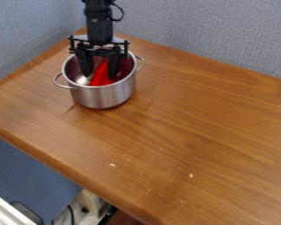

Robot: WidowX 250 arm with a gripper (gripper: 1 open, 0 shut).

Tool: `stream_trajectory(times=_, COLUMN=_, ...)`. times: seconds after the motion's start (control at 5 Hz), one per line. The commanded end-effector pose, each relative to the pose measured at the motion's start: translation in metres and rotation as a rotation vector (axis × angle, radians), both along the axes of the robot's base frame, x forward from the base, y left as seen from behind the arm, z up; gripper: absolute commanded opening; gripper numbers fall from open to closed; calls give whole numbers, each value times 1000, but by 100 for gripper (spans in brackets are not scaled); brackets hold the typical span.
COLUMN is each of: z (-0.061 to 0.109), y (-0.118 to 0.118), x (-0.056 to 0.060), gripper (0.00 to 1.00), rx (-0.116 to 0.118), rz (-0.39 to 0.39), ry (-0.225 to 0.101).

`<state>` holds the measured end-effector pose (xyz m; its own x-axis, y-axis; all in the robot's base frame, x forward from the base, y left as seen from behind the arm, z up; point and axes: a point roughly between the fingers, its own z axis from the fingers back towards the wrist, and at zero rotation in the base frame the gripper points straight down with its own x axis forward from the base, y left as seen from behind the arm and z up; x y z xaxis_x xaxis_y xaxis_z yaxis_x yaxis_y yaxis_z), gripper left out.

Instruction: Move the red object from the metal pot to the table

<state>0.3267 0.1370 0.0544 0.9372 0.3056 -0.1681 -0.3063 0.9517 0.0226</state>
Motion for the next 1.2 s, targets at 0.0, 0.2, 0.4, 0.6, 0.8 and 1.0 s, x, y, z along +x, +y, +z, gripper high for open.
stream_trajectory(times=0.0, z=21, y=-8, x=10, gripper=0, rx=13, rz=-18, ry=-41)
stream_trajectory(times=0.2, z=34, y=-16, x=14, gripper=0, rx=-7, rz=-29, ry=-52)
stream_trajectory(times=0.4, z=39, y=-9, x=14, gripper=0, rx=-28, rz=-47, ry=-72)
stream_trajectory(times=0.6, z=38, y=0, x=15, gripper=0, rx=-39, rz=-59, ry=-83)
stream_trajectory(times=0.8, z=48, y=1, x=15, gripper=0, rx=-52, rz=-76, ry=-104)
stream_trajectory(times=1.0, z=51, y=0, x=14, gripper=0, rx=-65, rz=-89, ry=-114)
